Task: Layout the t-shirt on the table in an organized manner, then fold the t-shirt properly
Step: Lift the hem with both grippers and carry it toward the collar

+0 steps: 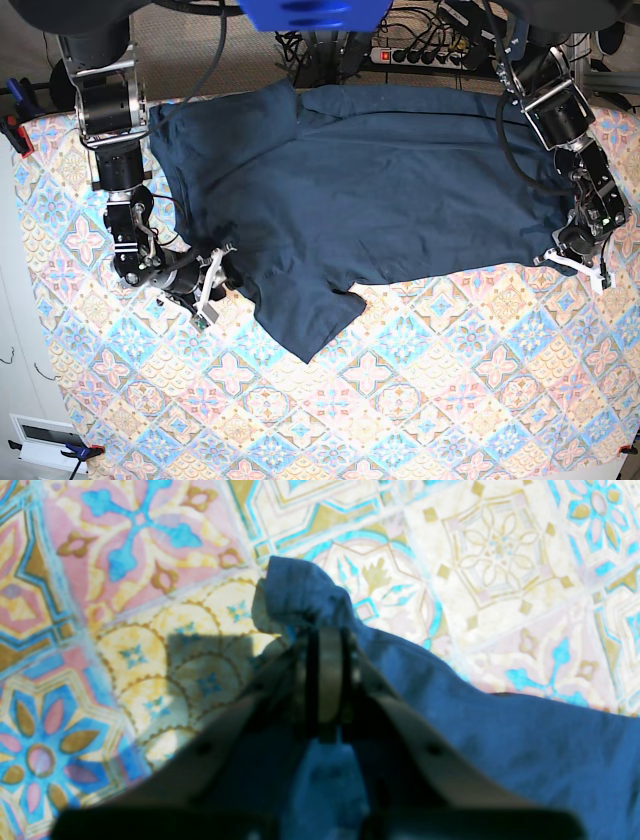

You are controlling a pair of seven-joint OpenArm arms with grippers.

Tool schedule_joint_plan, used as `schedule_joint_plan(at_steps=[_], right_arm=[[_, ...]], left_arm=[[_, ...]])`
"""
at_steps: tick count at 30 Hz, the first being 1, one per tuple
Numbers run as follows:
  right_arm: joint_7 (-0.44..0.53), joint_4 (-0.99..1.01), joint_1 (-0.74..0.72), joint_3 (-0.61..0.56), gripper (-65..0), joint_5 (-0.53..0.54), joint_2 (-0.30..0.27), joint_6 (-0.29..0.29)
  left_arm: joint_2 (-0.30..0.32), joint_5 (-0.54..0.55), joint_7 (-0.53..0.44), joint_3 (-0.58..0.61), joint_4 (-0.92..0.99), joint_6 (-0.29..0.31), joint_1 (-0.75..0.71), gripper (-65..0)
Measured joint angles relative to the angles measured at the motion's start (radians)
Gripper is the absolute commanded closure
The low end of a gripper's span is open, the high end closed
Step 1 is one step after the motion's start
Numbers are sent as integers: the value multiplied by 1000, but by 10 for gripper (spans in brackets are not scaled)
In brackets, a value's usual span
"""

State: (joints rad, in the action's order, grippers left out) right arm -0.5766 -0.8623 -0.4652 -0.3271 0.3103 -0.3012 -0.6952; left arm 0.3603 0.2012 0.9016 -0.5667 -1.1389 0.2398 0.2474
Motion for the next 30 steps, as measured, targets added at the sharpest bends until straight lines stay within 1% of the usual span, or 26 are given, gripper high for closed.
schedule_joint_plan(at_steps=[5,7,10,12,17,21,25,26,27,30], right_arm=[[76,83,-11,0,-239,12,5,-1],[82,98,-12,2,-274,30,5,-3],[82,97,-12,2,-326,30,5,-10],[79,96,-13,2,-324,30,5,-11],[79,92,-11,2,-289,29,5,-8],[47,43,-5,2,-285,3,5,-7],[45,41,-5,1,-284,4,5,-3],[46,41,-5,-3,-276,4,5,-3],[49,41,-6,-15,-247,4,3,-2],[61,39,-13,-86,-101,8,-1,11]], left_arm=[[0,0,0,0,0,0,-1,0],[0,0,0,0,0,0,-1,0],[0,0,0,0,0,0,-1,0],[0,0,0,0,0,0,-1,0],[0,0,0,0,0,0,-1,0],[0,0,0,0,0,1,-1,0],[0,0,0,0,0,0,-1,0],[0,0,0,0,0,0,-1,0],[0,0,0,0,0,0,-1,0],[0,0,0,0,0,0,-1,0]])
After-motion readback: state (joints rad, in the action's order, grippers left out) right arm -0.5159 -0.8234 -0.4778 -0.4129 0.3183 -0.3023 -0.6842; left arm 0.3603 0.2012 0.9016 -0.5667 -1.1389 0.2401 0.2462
